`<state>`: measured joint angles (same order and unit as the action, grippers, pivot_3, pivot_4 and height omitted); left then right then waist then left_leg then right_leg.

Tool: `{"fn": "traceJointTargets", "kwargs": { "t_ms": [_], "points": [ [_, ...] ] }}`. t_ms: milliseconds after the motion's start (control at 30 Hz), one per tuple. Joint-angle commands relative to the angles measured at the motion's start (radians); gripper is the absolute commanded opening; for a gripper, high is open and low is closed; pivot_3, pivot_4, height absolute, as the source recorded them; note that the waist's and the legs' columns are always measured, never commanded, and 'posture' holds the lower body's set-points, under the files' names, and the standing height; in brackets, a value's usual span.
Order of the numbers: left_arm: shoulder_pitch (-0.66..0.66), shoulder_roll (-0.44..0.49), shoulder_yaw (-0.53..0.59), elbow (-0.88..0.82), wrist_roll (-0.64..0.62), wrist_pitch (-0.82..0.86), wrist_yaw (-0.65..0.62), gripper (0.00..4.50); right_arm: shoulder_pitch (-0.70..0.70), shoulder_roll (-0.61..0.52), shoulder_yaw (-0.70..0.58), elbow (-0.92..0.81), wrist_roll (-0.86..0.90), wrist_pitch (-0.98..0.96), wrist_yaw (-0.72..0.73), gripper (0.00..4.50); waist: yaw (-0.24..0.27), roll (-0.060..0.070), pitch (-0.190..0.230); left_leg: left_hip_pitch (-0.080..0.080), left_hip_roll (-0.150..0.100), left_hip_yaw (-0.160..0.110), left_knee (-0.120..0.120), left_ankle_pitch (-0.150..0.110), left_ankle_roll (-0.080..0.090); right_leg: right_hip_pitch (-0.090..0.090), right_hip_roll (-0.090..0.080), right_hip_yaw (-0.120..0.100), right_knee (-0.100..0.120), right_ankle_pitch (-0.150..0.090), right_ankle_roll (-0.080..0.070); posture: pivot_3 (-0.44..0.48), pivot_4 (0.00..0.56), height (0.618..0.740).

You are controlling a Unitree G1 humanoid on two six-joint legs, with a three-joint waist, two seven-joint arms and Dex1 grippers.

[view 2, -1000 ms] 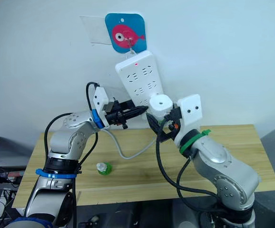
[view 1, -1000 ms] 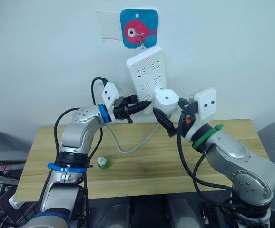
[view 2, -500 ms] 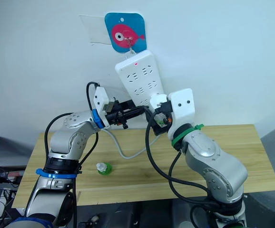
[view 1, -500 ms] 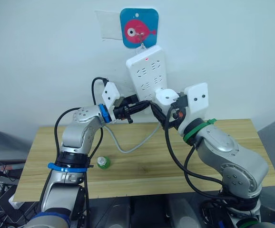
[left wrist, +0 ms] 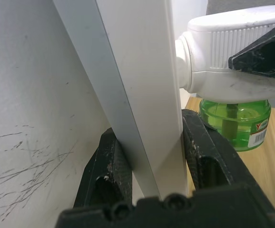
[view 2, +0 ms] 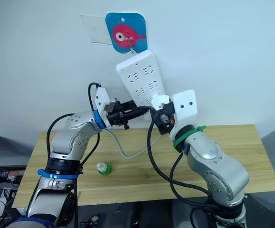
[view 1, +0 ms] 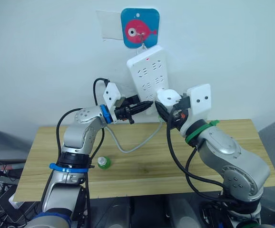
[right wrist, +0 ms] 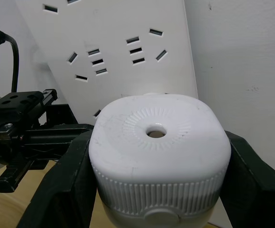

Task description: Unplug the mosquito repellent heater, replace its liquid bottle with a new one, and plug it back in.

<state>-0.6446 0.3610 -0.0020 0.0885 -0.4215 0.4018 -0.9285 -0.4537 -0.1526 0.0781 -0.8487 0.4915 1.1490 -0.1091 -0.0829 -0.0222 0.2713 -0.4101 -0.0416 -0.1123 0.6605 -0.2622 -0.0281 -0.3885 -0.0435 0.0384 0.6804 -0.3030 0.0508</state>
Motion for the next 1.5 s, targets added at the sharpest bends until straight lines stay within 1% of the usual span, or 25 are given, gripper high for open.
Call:
{"fn": "traceJointTargets", "kwargs": {
  "t_ms": [33, 200, 400, 533, 733, 867, 933, 967, 1100, 1200, 1300, 1367, 1467, 1500],
  "points": [
    [-0.017, 0.011, 0.003, 0.031, 0.034, -0.024, 0.035, 1.29, 0.017, -0.011, -0.041, -0.108, 0.033, 0.050, 0.020, 2.97, 0.000, 0.000, 0.000, 0.000, 0.000, 0.000, 0.000, 0.000, 0.000, 0.000, 0.000, 0.000, 0.000, 0.000, 0.000, -0.187, 0.270, 0.740],
    [-0.028, 0.016, -0.005, 0.061, 0.045, -0.054, 0.041, 1.29, 0.002, -0.006, -0.085, -0.170, 0.060, 0.152, 0.030, 2.97, -0.002, 0.000, 0.000, -0.006, -0.001, -0.001, 0.000, 0.001, -0.002, -0.004, -0.001, -0.002, -0.002, 0.000, 0.000, -0.199, 0.270, 0.740],
    [-0.041, 0.010, -0.002, 0.093, 0.049, -0.076, 0.046, 1.29, -0.004, 0.014, -0.139, -0.198, 0.083, 0.235, 0.025, 2.97, -0.007, 0.000, 0.000, -0.005, 0.000, 0.001, 0.001, 0.002, 0.001, -0.006, -0.001, -0.001, 0.001, 0.003, 0.000, -0.201, 0.270, 0.740],
    [-0.030, 0.017, 0.005, 0.090, 0.042, -0.070, 0.049, 1.29, -0.001, 0.016, -0.206, -0.198, 0.152, 0.222, 0.008, 2.97, -0.010, 0.000, 0.000, -0.005, 0.000, 0.001, 0.001, 0.005, 0.001, -0.006, -0.001, 0.000, 0.001, 0.006, 0.001, -0.201, 0.270, 0.740],
    [-0.018, 0.044, 0.030, 0.094, 0.014, -0.040, 0.040, 1.29, 0.058, -0.033, -0.358, -0.189, 0.261, 0.165, 0.098, 2.97, -0.018, 0.000, 0.000, -0.005, 0.000, 0.002, 0.001, 0.005, 0.001, -0.006, -0.001, 0.000, 0.001, 0.007, 0.002, -0.201, 0.270, 0.740],
    [-0.017, 0.063, 0.028, 0.105, 0.005, -0.034, 0.018, 1.29, 0.098, -0.035, -0.401, -0.159, 0.307, 0.130, 0.134, 2.97, -0.028, 0.001, 0.000, -0.005, 0.000, 0.002, 0.001, 0.005, 0.002, -0.006, 0.000, 0.001, 0.002, 0.007, 0.002, -0.208, 0.270, 0.740],
    [-0.017, 0.072, 0.031, 0.110, 0.000, -0.034, 0.007, 2.03, 0.115, -0.035, -0.413, -0.148, 0.330, 0.114, 0.141, 2.97, -0.031, 0.001, 0.000, -0.005, 0.001, 0.003, 0.001, 0.005, 0.002, -0.006, 0.001, 0.001, 0.002, 0.007, 0.002, -0.208, 0.270, 0.740],
    [-0.018, 0.078, 0.035, 0.113, -0.003, -0.033, 0.001, 2.28, 0.120, -0.033, -0.421, -0.138, 0.342, 0.107, 0.141, 2.97, -0.032, 0.001, 0.000, -0.005, 0.001, 0.003, 0.001, 0.005, 0.002, -0.006, 0.001, 0.001, 0.002, 0.007, 0.002, -0.208, 0.270, 0.740],
    [-0.019, 0.104, 0.049, 0.117, -0.013, -0.029, -0.015, 3.52, 0.125, -0.036, -0.451, -0.098, 0.404, 0.080, 0.138, 2.97, -0.033, 0.001, 0.000, -0.008, 0.001, 0.004, 0.000, 0.005, 0.002, -0.010, 0.003, 0.001, 0.001, 0.007, 0.002, -0.203, 0.273, 0.740],
    [0.017, 0.141, 0.067, 0.079, -0.027, -0.018, -0.033, 4.43, 0.135, -0.030, -0.484, -0.057, 0.472, 0.059, 0.118, 2.97, -0.035, 0.001, 0.000, -0.012, 0.002, 0.007, 0.000, 0.005, 0.002, -0.016, 0.002, 0.003, 0.002, 0.007, 0.002, -0.197, 0.273, 0.740],
    [0.095, 0.185, 0.089, 0.001, -0.039, -0.008, -0.034, 4.48, 0.168, 0.024, -0.529, -0.001, 0.592, 0.030, 0.034, 2.97, -0.047, 0.001, 0.000, -0.013, 0.003, 0.007, -0.001, 0.005, 0.002, -0.017, 0.002, 0.004, 0.002, 0.007, 0.001, -0.189, 0.271, 0.740],
    [0.138, 0.205, 0.105, -0.051, -0.044, -0.009, -0.029, 4.48, 0.193, 0.038, -0.543, 0.027, 0.681, 0.005, -0.026, 2.97, -0.051, 0.002, 0.000, -0.013, 0.004, 0.006, -0.001, 0.005, 0.002, -0.017, 0.002, 0.006, 0.002, 0.007, 0.001, -0.182, 0.270, 0.740],
    [0.229, 0.232, 0.146, -0.172, -0.051, -0.004, 0.006, 4.48, 0.251, 0.055, -0.555, 0.084, 0.853, -0.071, -0.160, 2.97, -0.053, 0.002, 0.001, -0.013, 0.003, 0.006, -0.001, 0.005, 0.002, -0.017, 0.001, 0.006, 0.002, 0.007, 0.001, -0.166, 0.271, 0.740],
    [0.281, 0.239, 0.158, -0.242, -0.048, -0.019, 0.014, 4.48, 0.280, 0.064, -0.551, 0.107, 0.934, -0.116, -0.224, 2.97, -0.053, 0.002, 0.001, -0.014, 0.003, 0.006, -0.001, 0.005, 0.002, -0.017, 0.001, 0.006, 0.002, 0.007, 0.001, -0.158, 0.270, 0.740]
  ]
}}
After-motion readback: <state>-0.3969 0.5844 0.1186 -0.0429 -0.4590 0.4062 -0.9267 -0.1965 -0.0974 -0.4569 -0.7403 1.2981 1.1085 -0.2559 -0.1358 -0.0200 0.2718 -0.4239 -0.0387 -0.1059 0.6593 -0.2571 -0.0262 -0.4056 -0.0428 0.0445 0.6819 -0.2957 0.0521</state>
